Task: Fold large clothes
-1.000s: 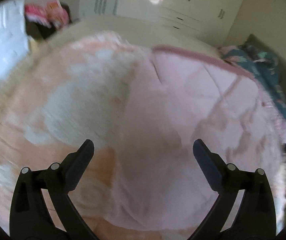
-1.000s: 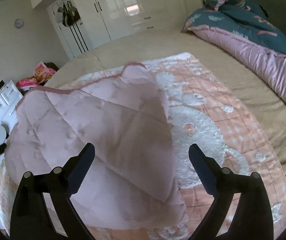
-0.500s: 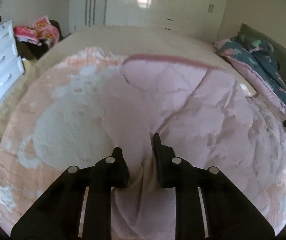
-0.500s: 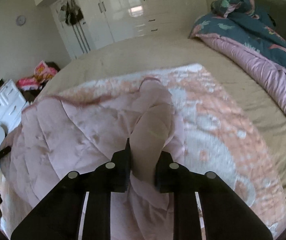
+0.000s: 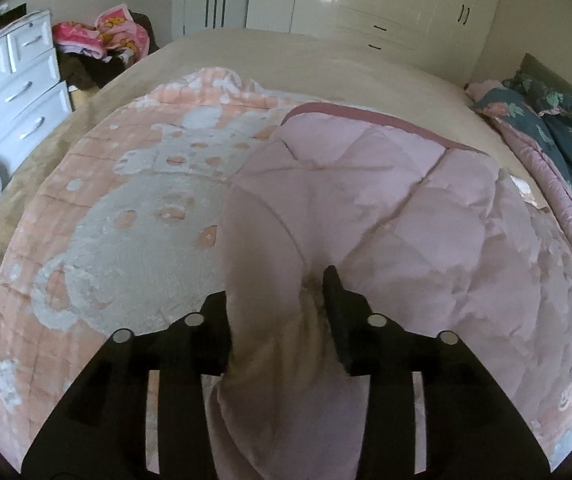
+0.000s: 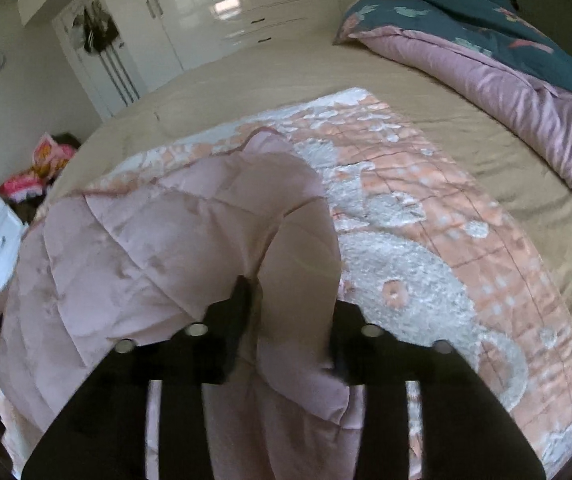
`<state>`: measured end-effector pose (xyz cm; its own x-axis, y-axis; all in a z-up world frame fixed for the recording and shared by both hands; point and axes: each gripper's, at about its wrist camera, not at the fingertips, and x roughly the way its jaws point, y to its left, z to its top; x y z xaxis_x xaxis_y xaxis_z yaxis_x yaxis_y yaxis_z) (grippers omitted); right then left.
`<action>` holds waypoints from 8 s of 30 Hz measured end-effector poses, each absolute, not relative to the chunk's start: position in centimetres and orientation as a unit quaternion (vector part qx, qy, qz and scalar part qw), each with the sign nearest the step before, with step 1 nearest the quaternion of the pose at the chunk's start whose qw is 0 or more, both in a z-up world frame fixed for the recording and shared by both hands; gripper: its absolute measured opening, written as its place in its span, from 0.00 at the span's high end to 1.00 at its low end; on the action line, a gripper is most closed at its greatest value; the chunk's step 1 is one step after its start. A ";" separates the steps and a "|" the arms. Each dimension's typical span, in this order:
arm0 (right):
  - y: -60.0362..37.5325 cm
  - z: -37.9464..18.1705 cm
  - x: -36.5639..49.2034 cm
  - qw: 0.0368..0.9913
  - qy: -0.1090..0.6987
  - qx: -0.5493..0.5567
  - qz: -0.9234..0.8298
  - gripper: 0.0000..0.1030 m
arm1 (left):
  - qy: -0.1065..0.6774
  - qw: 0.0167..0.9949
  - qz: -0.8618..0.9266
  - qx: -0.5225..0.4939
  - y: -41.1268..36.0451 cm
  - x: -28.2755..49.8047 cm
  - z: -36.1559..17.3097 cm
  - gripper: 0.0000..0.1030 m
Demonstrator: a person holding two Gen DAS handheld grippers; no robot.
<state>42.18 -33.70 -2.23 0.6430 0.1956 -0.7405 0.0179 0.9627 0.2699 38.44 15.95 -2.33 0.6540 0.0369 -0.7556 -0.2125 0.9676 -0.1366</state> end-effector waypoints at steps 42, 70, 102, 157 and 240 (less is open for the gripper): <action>-33.4 -3.7 25.1 0.875 0.384 0.291 0.050 0.04 | 0.409 0.857 0.089 -0.299 13.9 24.2 -5.3 0.09; -31.5 -9.6 35.3 0.853 0.376 0.357 0.063 0.04 | 0.353 0.813 0.118 -0.448 16.3 33.0 -10.7 0.08; -26.5 3.1 32.0 0.931 0.294 0.111 0.187 0.64 | 0.296 0.915 0.059 -0.269 11.9 29.7 2.7 0.74; -32.4 -4.4 15.2 0.873 0.407 0.219 0.157 0.51 | 0.355 0.898 0.093 -0.242 11.0 11.6 -3.3 0.61; -27.4 11.1 -8.6 0.951 0.252 0.000 0.178 0.04 | 0.288 0.950 -0.002 -0.121 2.5 -5.7 5.5 0.09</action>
<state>-8.63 -27.41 11.07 0.8095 0.3392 -0.4793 -0.3391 0.9364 0.0900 -5.65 2.51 5.55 0.8341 -0.0735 -0.5467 -0.0658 0.9707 -0.2310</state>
